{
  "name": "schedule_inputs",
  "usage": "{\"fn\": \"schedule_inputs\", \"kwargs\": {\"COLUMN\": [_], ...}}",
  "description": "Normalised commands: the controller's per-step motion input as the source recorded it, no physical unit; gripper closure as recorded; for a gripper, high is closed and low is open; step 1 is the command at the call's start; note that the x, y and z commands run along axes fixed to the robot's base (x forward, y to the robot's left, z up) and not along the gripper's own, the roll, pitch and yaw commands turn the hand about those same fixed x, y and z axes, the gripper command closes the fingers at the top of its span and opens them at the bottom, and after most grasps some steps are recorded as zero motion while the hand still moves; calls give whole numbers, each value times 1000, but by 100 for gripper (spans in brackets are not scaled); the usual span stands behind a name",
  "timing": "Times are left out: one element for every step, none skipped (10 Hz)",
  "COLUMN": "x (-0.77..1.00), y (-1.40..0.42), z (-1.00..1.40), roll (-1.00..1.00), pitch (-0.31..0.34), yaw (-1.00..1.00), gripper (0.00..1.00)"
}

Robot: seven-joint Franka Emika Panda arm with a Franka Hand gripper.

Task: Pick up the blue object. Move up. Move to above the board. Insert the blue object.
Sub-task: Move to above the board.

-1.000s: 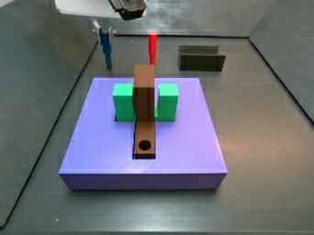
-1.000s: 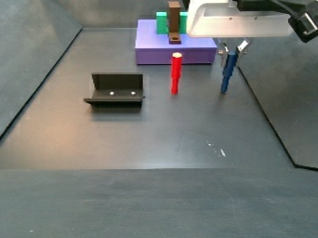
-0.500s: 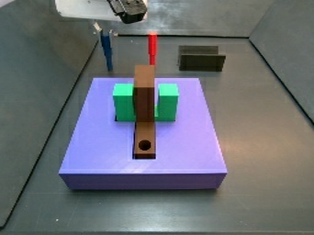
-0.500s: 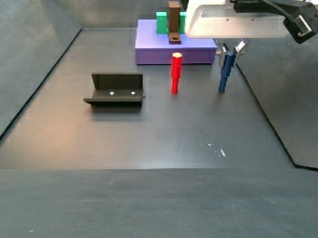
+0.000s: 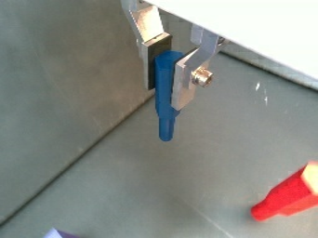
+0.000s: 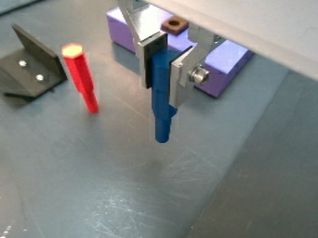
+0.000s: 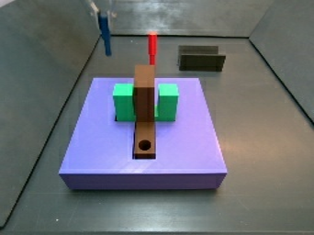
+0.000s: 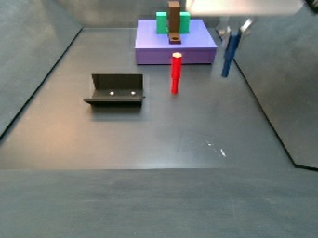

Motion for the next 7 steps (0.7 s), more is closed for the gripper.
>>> {"fn": "schedule_inputs", "kwargs": {"x": [0,-18,-72,-28,74,58,27], "y": [0,-6,-3,-1,5,-1,-5], "z": [1400,1400,1400,1400,1400,671,185], "roll": [0,-5,13,19,15,15,19], "pitch": [0,20,3,-3,73,100,76], "yaw": [0,-4,0,2,1,3,5], "gripper": [100,100,100,100,100,100,100]}}
